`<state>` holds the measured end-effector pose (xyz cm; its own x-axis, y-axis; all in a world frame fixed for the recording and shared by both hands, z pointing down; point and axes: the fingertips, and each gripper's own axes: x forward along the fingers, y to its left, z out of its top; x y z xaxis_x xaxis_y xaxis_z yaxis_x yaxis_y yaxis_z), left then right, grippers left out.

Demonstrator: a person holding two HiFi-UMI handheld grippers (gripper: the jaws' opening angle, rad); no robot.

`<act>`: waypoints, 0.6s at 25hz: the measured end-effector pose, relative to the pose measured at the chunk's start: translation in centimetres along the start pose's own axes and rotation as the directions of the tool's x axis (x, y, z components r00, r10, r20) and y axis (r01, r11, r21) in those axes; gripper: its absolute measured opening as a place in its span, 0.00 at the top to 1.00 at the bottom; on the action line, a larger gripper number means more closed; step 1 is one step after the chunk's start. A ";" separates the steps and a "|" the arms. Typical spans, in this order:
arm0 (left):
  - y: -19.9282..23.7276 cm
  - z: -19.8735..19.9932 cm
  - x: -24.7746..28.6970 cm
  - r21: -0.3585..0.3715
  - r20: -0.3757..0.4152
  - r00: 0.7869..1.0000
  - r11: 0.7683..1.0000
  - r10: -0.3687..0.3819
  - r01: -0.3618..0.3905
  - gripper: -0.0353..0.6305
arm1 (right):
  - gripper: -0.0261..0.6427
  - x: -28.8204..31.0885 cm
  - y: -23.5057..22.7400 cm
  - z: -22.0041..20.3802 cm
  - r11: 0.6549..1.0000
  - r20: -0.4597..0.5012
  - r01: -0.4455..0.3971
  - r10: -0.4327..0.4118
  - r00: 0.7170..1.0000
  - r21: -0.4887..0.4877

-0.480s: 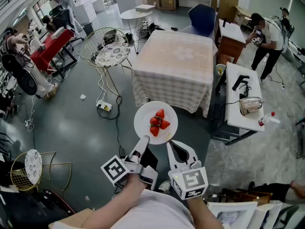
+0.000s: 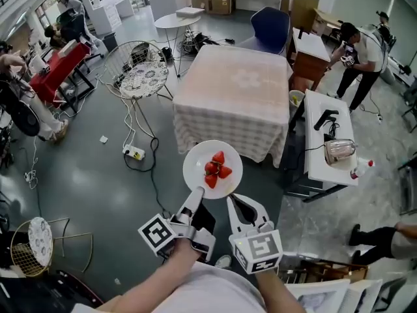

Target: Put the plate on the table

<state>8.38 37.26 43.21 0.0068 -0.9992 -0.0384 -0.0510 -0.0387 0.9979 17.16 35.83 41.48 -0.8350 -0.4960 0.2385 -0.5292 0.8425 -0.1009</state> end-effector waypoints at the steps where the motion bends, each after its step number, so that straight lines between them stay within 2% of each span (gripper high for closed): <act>1: 0.2 0.5 0.7 -0.004 -0.002 1.000 1.000 0.000 -0.001 0.92 | 0.95 0.8 -0.3 0.1 1.000 -0.004 0.003 -0.003 1.000 0.002; 15: 2.3 11.8 9.1 -0.053 -0.006 1.000 0.998 0.023 -0.023 0.92 | 0.95 14.7 -1.4 2.9 1.000 -0.068 0.013 -0.014 0.998 -0.007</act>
<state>-3.49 28.02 44.54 0.0116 -0.9998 -0.0154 0.0021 -0.0154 0.9999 5.16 26.71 42.30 -0.8154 -0.4920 0.3052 -0.5393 0.8372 -0.0912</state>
